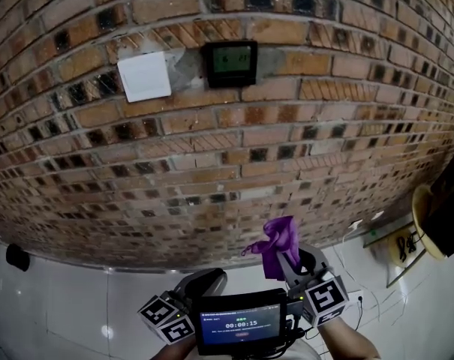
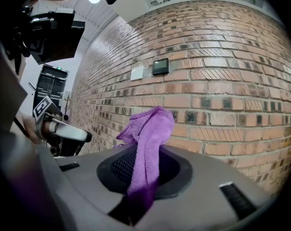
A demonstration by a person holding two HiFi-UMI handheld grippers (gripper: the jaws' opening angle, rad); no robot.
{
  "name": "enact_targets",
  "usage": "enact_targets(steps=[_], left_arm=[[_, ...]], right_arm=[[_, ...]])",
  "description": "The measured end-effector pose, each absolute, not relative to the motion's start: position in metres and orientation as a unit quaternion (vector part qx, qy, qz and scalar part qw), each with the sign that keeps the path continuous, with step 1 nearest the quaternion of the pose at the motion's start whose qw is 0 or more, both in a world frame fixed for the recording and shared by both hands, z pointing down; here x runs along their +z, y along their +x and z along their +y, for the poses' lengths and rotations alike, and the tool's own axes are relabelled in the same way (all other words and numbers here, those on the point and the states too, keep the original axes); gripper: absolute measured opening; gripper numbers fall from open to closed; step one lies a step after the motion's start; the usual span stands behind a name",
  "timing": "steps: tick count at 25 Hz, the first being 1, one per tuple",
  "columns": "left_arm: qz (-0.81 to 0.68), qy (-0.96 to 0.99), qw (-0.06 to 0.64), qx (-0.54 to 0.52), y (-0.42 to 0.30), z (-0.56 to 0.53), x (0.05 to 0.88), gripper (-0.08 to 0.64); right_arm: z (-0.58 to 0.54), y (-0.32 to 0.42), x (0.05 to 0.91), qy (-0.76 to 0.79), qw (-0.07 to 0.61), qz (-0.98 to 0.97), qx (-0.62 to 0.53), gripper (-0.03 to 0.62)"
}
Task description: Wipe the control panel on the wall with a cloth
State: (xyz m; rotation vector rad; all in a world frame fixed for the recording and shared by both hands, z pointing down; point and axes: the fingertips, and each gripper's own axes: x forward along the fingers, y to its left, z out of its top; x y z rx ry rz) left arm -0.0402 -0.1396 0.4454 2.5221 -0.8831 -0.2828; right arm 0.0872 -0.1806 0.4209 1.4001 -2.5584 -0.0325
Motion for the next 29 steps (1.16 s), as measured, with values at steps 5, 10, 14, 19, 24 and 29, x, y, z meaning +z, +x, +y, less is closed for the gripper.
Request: enact_targets(steps=[5,10,14,19,24,29], left_arm=[[-0.322,0.914,0.224,-0.103,-0.042,-0.139,0.443,0.034],[-0.322,0.913,0.227,-0.102,-0.042,-0.135,0.438,0.034],[-0.319,0.917,0.217,-0.104,-0.039,-0.138,0.431,0.034],[-0.317,0.917,0.22,-0.103,-0.038,-0.135,0.435,0.034],[-0.317,0.917,0.221,-0.103,-0.037,-0.136,0.434,0.034],[-0.316,0.918,0.217,-0.104,-0.036,-0.141,0.431,0.034]], right_arm=[[-0.176,0.085,0.42,0.474,0.114,-0.873,-0.007,0.081],[-0.171,0.086,0.421,0.476,0.116,-0.872,0.0,0.081],[-0.174,0.083,0.415,0.477,0.11,-0.872,-0.01,0.081],[-0.169,0.086,0.417,0.482,0.11,-0.869,-0.007,0.081],[-0.17,0.086,0.417,0.482,0.108,-0.869,-0.006,0.081],[-0.174,0.088,0.414,0.484,0.107,-0.868,-0.007,0.08]])
